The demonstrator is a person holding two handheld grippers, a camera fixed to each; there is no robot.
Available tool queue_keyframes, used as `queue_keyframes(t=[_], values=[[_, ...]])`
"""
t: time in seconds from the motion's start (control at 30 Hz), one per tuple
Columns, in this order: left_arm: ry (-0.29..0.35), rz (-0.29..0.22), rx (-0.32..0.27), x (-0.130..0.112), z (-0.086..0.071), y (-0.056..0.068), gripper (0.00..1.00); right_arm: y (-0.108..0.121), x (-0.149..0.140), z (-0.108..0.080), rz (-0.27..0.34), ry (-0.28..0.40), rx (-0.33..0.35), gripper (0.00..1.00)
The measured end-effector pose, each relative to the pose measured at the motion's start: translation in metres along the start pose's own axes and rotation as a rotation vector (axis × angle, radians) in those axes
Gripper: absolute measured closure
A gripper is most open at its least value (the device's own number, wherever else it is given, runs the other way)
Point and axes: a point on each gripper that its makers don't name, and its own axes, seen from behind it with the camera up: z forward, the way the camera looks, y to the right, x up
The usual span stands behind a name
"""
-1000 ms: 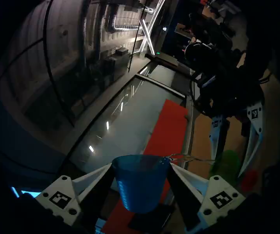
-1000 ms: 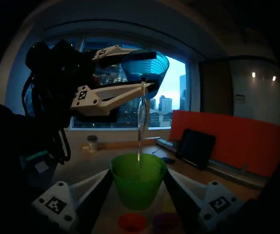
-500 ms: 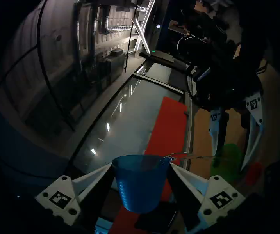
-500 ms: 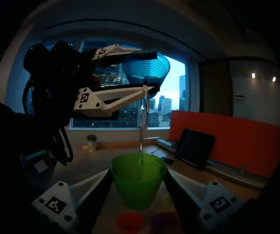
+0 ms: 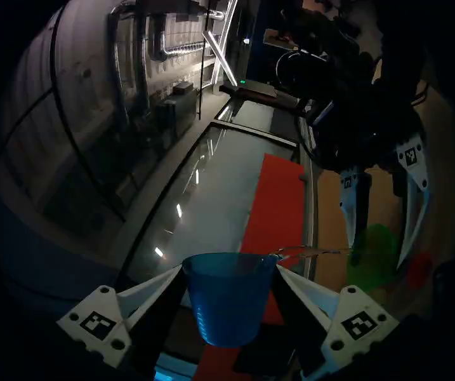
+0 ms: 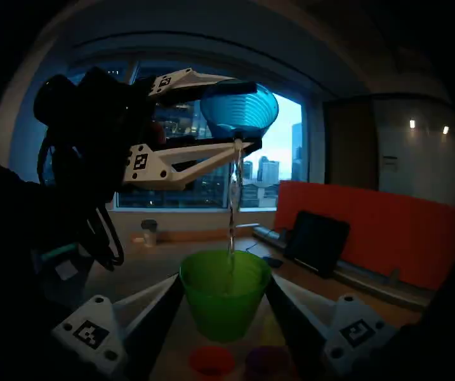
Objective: Pour water
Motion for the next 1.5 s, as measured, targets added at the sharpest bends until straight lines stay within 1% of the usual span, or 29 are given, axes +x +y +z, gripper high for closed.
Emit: queue_keyframes(t=[0.17, 0.67, 0.83, 1.23, 1.5], values=[[0.0, 0.028, 0.002, 0.001, 0.002, -0.003, 0.12, -0.001, 0.001, 0.0, -0.002, 0.0, 0.002, 0.1], [-0.002, 0.093, 0.001, 0.005, 0.002, -0.006, 0.13, -0.002, 0.001, -0.001, -0.004, 0.005, 0.0, 0.1], [0.0, 0.115, 0.001, 0.007, 0.003, -0.003, 0.13, -0.001, 0.002, -0.001, -0.004, 0.007, -0.002, 0.1], [0.008, 0.192, -0.001, 0.011, 0.009, -0.003, 0.13, 0.003, 0.003, -0.002, -0.001, 0.012, -0.008, 0.1], [0.011, 0.252, -0.002, 0.012, 0.01, -0.002, 0.13, 0.005, 0.002, -0.004, 0.001, 0.015, -0.01, 0.1]])
